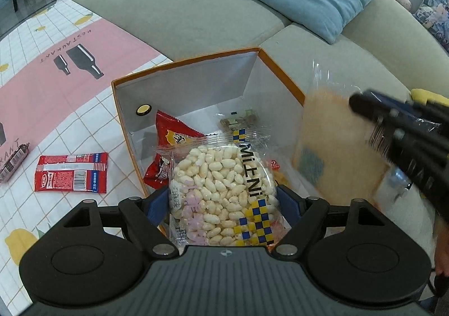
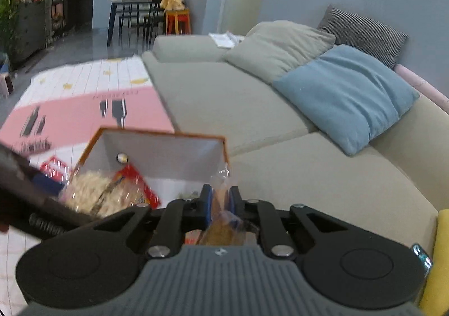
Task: Organize snacks
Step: 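Carry the candy bag with the left gripper while the right carries the bread into the box, then release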
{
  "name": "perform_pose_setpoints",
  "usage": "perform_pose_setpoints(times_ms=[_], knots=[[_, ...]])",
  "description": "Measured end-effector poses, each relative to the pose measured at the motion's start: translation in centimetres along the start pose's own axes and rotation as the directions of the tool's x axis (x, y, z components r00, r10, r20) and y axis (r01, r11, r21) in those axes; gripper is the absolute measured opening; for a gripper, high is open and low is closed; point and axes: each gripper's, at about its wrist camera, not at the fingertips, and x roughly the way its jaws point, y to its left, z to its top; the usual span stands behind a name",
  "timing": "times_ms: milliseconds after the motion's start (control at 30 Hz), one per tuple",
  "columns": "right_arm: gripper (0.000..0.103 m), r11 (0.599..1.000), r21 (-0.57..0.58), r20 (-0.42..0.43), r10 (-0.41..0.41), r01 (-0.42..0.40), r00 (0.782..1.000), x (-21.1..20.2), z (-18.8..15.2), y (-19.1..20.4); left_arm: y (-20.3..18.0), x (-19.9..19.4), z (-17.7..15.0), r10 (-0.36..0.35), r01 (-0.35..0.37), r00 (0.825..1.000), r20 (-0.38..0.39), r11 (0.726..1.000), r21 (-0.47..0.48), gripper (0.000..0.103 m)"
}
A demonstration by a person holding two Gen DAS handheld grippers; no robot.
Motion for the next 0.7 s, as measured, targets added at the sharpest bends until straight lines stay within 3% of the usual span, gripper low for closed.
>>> perform_pose_setpoints(times_ms=[100, 233, 400, 500, 567, 700], knots=[[0.008, 0.998, -0.065, 0.024, -0.004, 0.006, 1.000, 0.4, 0.2, 0.7, 0.2, 0.4, 0.2, -0.002, 0.001, 1.000, -0.006, 1.000, -0.011, 0.092], [0.006, 0.990, -0.139, -0.076, 0.019, -0.029, 0.997, 2.1, -1.4, 1.7, 0.3, 0.8, 0.2, -0.007, 0.007, 1.000, -0.017, 1.000, -0.012, 0.092], [0.005, 0.987, -0.136, -0.156, 0.068, -0.090, 0.985, 1.9, -3.4, 2.5, 0.6, 1.1, 0.1, -0.014, 0.014, 0.999, -0.035, 1.000, -0.014, 0.092], [0.005, 0.979, -0.103, -0.212, 0.153, -0.178, 0.965, 1.5, -3.4, 2.8, 0.5, 1.3, 0.1, -0.015, 0.014, 0.999, -0.042, 1.000, -0.017, 0.092], [0.004, 0.966, -0.051, -0.254, 0.233, -0.254, 0.939, 1.5, -3.7, 2.9, 0.5, 1.5, 0.2, -0.006, 0.005, 0.999, -0.046, 1.000, -0.020, 0.092], [0.005, 0.960, 0.037, -0.278, 0.276, -0.277, 0.920, 2.4, -4.7, 2.7, 0.3, 1.5, 0.0, 0.007, -0.007, 0.999, -0.042, 1.000, -0.010, 0.092]])
